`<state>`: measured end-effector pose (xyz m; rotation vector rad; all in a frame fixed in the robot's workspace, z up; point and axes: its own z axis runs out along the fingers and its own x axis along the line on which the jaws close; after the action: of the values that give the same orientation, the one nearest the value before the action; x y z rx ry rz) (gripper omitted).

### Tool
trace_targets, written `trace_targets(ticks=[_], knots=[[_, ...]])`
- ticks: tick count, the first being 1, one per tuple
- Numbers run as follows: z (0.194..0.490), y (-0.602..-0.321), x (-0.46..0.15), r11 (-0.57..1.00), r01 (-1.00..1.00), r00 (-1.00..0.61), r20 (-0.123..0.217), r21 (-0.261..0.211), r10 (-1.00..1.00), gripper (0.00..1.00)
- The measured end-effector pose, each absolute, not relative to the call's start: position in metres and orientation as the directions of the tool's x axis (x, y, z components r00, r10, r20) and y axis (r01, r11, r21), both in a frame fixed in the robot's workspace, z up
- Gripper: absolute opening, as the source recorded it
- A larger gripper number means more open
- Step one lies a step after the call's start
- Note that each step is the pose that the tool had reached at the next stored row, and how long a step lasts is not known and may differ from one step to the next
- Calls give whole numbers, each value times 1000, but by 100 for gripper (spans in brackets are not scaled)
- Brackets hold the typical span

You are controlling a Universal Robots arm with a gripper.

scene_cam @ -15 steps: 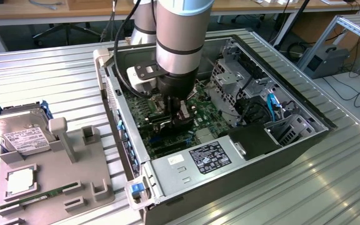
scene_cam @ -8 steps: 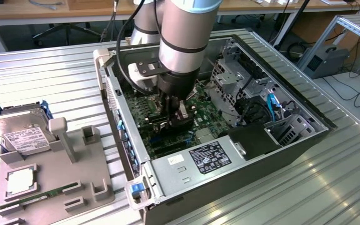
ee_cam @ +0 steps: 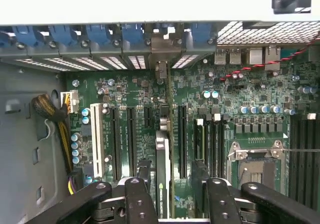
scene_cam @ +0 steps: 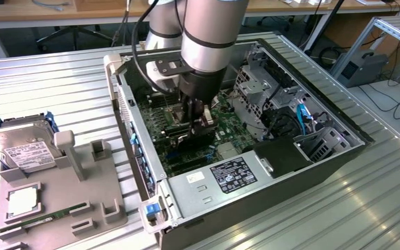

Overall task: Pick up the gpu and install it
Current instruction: 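Insert the gpu into the slot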

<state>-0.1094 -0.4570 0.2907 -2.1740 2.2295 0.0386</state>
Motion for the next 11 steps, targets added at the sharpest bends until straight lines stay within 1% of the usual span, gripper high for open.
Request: trace_targets(ticks=[8, 11], knots=[[314, -456, -107, 25, -1000, -25, -36, -1, -999, 46], [328, -456, -107, 25, -1000, -25, -36, 1, -999, 46]])
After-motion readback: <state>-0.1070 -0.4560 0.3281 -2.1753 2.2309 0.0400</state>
